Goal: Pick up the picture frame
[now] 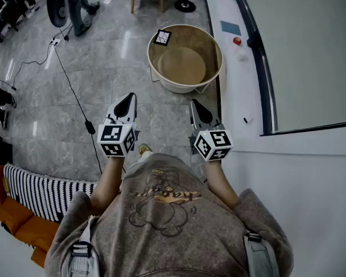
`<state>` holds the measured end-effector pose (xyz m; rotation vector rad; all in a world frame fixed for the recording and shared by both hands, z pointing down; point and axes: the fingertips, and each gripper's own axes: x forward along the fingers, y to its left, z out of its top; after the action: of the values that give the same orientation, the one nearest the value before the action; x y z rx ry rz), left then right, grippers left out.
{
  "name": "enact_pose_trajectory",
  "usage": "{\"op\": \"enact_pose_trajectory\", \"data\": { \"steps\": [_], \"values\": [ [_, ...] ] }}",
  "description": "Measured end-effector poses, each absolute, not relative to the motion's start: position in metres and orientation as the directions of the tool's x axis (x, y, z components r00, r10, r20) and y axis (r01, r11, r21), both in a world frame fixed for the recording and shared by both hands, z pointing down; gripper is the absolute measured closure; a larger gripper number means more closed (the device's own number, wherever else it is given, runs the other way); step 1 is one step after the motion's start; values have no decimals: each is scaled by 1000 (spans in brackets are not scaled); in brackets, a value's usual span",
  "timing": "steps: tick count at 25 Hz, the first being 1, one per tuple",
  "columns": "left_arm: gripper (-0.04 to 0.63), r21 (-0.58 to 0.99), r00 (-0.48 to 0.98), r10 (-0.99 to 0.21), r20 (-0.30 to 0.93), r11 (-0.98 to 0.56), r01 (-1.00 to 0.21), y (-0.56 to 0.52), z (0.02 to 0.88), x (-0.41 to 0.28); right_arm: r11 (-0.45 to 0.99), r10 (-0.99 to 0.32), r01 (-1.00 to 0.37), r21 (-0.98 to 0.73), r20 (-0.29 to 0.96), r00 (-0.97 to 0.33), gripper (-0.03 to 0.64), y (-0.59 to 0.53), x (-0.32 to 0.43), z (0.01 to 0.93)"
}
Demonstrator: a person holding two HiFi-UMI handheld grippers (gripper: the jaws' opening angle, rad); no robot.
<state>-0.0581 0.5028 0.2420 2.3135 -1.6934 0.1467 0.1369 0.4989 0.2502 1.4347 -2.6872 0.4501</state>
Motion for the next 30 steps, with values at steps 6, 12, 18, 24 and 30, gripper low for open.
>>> {"op": "enact_pose_trajectory", "data": {
  "steps": [6,12,18,24,30],
  "values": [
    [577,161,320,-917,239,-287,-944,495,243,-61,521,-802,-820,-236,192,-565,598,491,129,256],
    [577,168,343,-909,238,-309,-936,483,243,-66,518,-807,-817,-253,172,-565,597,485,119,254],
    [577,169,380,-895,235,-348,-922,469,253,-70,489,-825,-836,-250,177,-536,597,480,112,262],
    [577,165,411,-880,239,-380,-910,461,267,-76,459,-848,-852,-252,162,-505,597,480,106,266],
    [577,170,413,-880,233,-381,-909,450,261,-88,458,-843,-850,-258,176,-508,597,467,90,269]
  ]
}}
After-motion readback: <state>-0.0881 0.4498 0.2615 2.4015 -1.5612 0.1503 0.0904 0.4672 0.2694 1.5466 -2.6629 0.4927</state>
